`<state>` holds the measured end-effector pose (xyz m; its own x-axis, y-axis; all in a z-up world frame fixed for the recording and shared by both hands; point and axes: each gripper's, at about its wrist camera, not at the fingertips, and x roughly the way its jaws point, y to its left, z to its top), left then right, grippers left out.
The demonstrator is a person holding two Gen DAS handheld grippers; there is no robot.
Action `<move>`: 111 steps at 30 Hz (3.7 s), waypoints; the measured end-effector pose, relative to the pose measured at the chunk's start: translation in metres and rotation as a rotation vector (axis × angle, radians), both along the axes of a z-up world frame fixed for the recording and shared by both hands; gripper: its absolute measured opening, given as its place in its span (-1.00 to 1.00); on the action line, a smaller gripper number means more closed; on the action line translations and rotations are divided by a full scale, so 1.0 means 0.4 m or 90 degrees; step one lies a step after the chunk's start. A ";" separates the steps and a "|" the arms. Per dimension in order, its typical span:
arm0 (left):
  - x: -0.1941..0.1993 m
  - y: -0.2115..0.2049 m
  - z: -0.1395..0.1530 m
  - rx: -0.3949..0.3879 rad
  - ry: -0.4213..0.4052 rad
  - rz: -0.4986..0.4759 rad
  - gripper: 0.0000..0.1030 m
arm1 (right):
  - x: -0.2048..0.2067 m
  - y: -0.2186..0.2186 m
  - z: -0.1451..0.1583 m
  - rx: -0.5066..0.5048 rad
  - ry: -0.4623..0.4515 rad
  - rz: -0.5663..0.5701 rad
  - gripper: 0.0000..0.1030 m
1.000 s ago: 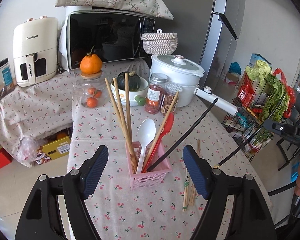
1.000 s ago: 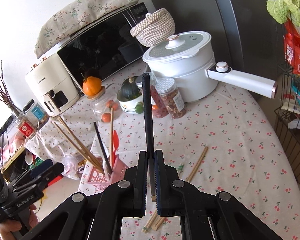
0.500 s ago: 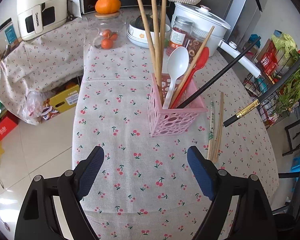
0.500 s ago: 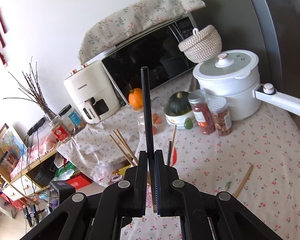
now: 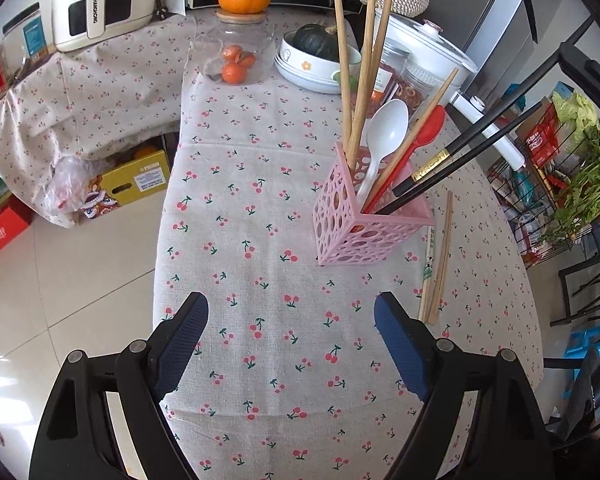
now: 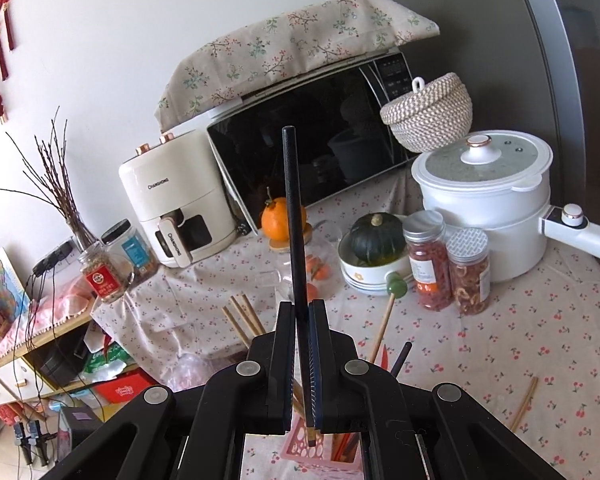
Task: Organize utensils
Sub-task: 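Lower the black chopstick into the pink basket and open the right gripper, then grasp the pair of wooden chopsticks with the right gripper while the left approaches the wrapped chopsticks, then grasp the paper-wrapped chopsticks with the left gripper and lift them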
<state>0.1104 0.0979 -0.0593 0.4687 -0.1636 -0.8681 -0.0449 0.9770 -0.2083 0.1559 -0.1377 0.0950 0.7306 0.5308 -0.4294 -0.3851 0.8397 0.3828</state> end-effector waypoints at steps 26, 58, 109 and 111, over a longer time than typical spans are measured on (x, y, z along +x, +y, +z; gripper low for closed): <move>-0.014 -0.012 0.015 0.004 -0.018 -0.007 0.69 | 0.006 -0.009 -0.033 -0.049 0.029 0.006 0.03; 0.039 -0.149 -0.097 0.012 -0.089 0.005 0.70 | 0.171 -0.259 -0.503 -0.256 0.275 -0.157 0.67; 0.242 -0.574 -0.225 0.130 0.037 -0.133 -0.08 | 0.098 -0.517 -0.513 -0.164 0.471 -0.157 -0.83; 0.274 -0.566 -0.242 0.141 0.042 -0.122 -0.22 | 0.099 -0.521 -0.512 -0.157 0.470 -0.155 -0.83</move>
<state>0.2199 -0.1285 -0.1560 0.3896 -0.0463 -0.9198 0.1384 0.9903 0.0087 0.1957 -0.3460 -0.1096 0.2958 0.2212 -0.9293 0.0979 0.9607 0.2598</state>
